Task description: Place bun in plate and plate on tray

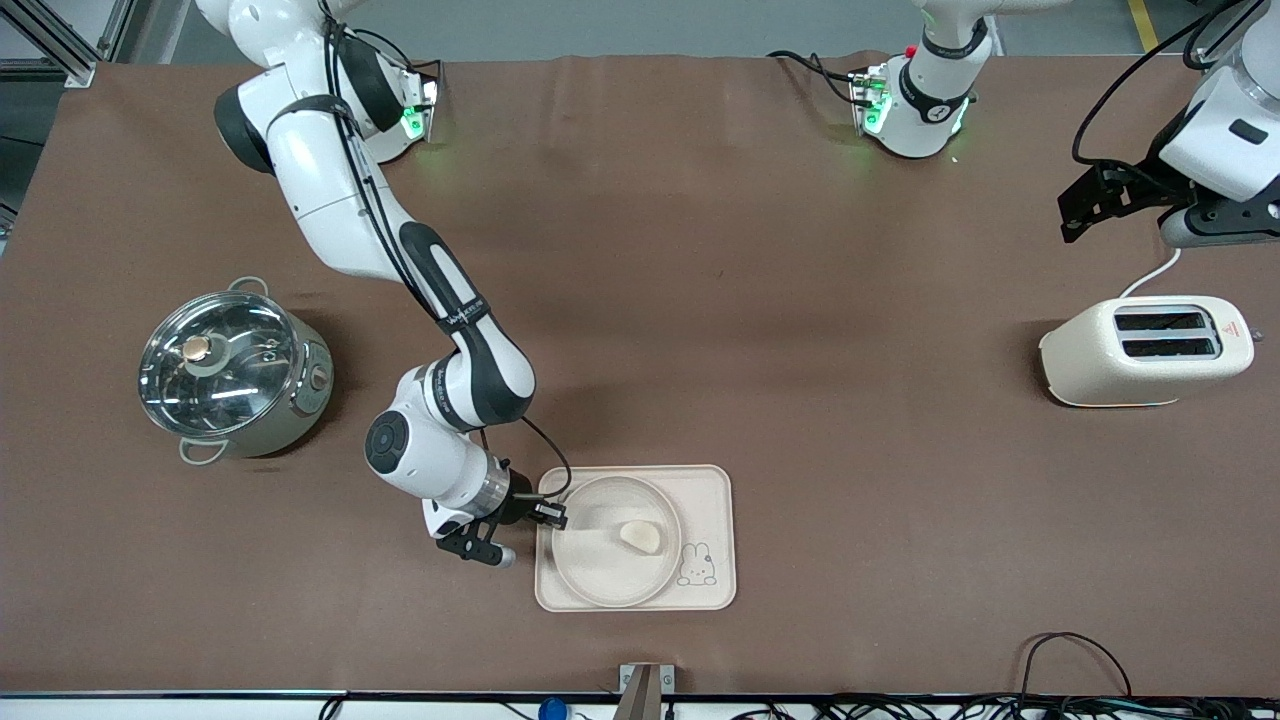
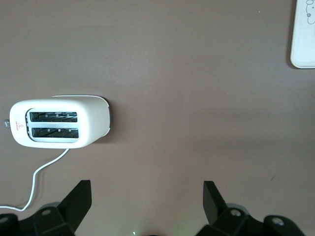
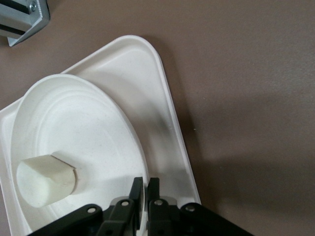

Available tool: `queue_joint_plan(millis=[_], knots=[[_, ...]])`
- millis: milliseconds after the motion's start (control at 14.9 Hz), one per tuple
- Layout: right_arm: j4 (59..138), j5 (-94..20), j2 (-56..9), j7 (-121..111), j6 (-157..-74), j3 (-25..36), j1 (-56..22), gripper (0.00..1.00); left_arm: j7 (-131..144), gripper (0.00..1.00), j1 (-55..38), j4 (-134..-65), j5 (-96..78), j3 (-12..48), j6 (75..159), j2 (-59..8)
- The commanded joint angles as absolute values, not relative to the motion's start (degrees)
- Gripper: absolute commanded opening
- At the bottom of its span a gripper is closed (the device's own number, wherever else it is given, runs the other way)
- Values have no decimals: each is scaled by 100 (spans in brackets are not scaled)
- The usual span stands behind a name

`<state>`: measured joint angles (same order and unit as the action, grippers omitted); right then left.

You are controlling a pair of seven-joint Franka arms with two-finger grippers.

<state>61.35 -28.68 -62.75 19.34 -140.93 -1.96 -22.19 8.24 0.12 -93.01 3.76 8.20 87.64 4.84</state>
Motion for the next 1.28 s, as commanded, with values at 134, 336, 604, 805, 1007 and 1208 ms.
queue_joint_plan(millis=[134,336,604,805,1007,1208], knots=[[6020,-3216,-6197,1855,-14027,-352,-2075,85,703,100,70,-9237,220,861,8631,580],[6064,-3463,-6003,1872,-13660,-369,-1978,97,598,100,70,-9193,193,861,8596,580],[6756,-3288,-5224,1680,-12754,-299,-1574,100,598,100,88,-9193,35,835,8500,580],[7320,-2368,-4371,1556,-12238,-10,-1564,100,598,100,88,-9193,35,835,8473,589],[7304,-1330,-3703,1556,-11034,201,-1547,100,606,100,88,-9211,35,826,8455,659],[7374,-792,-2991,1565,-10110,482,-1529,100,606,100,79,-9211,35,844,8438,668]])
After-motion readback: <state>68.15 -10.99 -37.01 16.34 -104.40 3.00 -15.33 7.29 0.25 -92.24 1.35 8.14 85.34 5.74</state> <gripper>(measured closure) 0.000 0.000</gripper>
